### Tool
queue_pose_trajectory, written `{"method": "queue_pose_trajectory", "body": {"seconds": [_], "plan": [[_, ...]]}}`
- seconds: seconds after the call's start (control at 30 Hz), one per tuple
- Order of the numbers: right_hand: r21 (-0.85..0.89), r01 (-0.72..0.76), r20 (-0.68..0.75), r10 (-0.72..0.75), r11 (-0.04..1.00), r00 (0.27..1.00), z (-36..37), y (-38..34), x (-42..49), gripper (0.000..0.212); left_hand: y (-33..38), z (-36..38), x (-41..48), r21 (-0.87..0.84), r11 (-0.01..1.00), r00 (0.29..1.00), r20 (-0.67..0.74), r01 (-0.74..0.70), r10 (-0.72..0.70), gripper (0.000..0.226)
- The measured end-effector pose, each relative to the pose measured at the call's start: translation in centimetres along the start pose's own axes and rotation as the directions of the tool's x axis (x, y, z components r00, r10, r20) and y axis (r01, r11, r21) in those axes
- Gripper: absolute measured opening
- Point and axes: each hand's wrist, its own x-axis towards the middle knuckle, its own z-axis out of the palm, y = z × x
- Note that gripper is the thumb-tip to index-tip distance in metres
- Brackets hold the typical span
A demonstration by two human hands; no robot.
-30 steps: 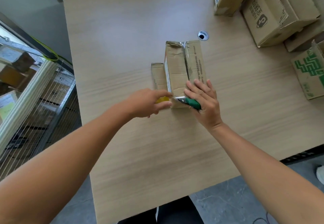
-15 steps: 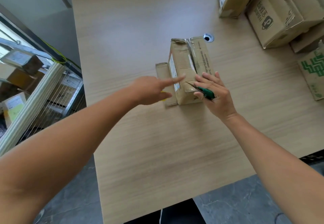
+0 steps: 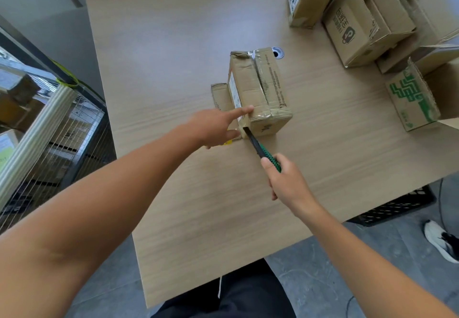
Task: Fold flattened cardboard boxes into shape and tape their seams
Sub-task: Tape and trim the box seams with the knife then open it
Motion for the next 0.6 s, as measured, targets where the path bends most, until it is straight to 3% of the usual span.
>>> {"method": "queue_pose_trajectory", "body": {"seconds": [0.27,0.43,0.6], "plan": [[-0.193,0.084,-0.051,-0.096,0.978,0.994,0.6,-3.0,0.3,0.031,0.7,0.4,-0.4,-0.098,0.985,0.985,-0.084,0.144,-0.152,0.044],[-0.178,0.081,-0.082,-0.097,0.981,0.992,0.9,-3.9,0.2,0.034,-0.5,0.5,-0.9,-0.241,0.957,0.987,0.02,0.159,-0.159,0.024],[-0.246,0.311,-0.172,-0.357,0.918,0.918,2.8,-5.7,1.5,0.03,-1.0,-0.2,-1.4,-0.387,0.908,0.987,0.072,0.159,-0.142,0.007]]}}
